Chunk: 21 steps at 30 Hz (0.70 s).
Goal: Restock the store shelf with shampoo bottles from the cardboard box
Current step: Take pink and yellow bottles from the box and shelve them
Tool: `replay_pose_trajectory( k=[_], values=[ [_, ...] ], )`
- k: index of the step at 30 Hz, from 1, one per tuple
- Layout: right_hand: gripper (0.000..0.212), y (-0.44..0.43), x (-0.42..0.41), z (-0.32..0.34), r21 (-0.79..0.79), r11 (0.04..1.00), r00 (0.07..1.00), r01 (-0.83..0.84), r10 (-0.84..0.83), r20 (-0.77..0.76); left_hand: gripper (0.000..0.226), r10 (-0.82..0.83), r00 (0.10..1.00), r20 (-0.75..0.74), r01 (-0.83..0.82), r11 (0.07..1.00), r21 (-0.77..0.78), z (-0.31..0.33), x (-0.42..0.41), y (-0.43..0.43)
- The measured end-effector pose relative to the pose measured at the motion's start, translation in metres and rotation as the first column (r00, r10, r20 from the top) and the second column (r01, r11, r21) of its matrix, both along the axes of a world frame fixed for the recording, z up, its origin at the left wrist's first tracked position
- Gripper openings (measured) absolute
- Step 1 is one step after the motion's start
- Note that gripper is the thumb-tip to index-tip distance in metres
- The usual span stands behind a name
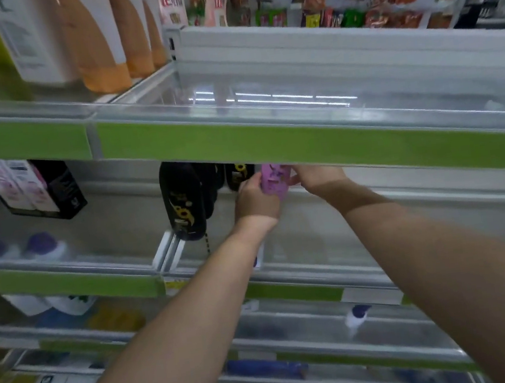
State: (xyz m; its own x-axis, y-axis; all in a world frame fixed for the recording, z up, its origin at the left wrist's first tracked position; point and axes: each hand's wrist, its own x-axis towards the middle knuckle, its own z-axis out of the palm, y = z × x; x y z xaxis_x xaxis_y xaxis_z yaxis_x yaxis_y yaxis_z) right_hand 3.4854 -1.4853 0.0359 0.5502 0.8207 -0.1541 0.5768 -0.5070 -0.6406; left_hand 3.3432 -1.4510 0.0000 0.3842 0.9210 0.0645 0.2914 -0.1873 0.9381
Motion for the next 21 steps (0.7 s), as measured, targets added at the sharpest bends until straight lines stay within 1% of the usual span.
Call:
replay_pose_trajectory(
  k=[2, 4, 6, 7, 10, 14, 15, 18, 21],
  values=[
    [0.044, 0.001, 0.001, -0.001, -0.006, 1.000, 1.000, 0.002, -0.002, -0.006, 0.060, 0.006, 1.000, -0.004, -0.006, 1.000, -0.011, -0.006, 0.003, 0.005],
    [0.039, 0.002, 0.001, -0.002, -0.040, 0.999, 0.999, -0.004, 0.003, -0.038, 0.058, 0.009, 1.000, 0.000, -0.009, 1.000, -0.013, -0.007, 0.004, 0.008],
    [0.020, 0.003, -0.002, 0.000, -0.060, 0.998, 1.000, -0.026, 0.026, 0.000, 0.050, 0.014, 0.999, -0.032, -0.014, 1.000, -0.012, 0.000, 0.003, 0.005],
    [0.013, 0.005, -0.005, -0.001, -0.033, 0.999, 0.999, -0.038, 0.039, 0.018, 0.043, 0.012, 0.999, -0.045, -0.013, 1.000, -0.003, 0.005, 0.002, 0.003],
    [0.017, 0.019, -0.002, -0.010, 0.115, 0.990, 0.996, -0.084, 0.079, 0.048, 0.036, 0.013, 0.999, -0.052, -0.013, 1.000, 0.015, 0.007, 0.003, 0.005],
    [0.038, 0.017, -0.007, -0.005, 0.096, 0.991, 0.996, -0.089, 0.085, 0.039, 0.037, 0.008, 0.997, -0.076, -0.006, 1.000, 0.026, 0.004, 0.005, 0.007],
    [0.038, 0.016, -0.010, -0.003, 0.069, 0.994, 0.996, -0.085, 0.083, 0.031, 0.038, 0.005, 0.997, -0.081, -0.003, 1.000, 0.029, 0.004, 0.005, 0.007],
    [0.038, 0.015, -0.011, -0.001, 0.106, 0.988, 0.993, -0.114, 0.109, 0.052, 0.040, -0.004, 0.996, -0.084, 0.006, 1.000, 0.026, 0.004, 0.006, 0.007],
    [0.035, 0.011, -0.012, 0.001, 0.052, 0.992, 0.989, -0.119, 0.113, 0.093, 0.041, -0.007, 0.996, -0.087, 0.009, 1.000, 0.021, 0.006, 0.006, 0.007]
  ],
)
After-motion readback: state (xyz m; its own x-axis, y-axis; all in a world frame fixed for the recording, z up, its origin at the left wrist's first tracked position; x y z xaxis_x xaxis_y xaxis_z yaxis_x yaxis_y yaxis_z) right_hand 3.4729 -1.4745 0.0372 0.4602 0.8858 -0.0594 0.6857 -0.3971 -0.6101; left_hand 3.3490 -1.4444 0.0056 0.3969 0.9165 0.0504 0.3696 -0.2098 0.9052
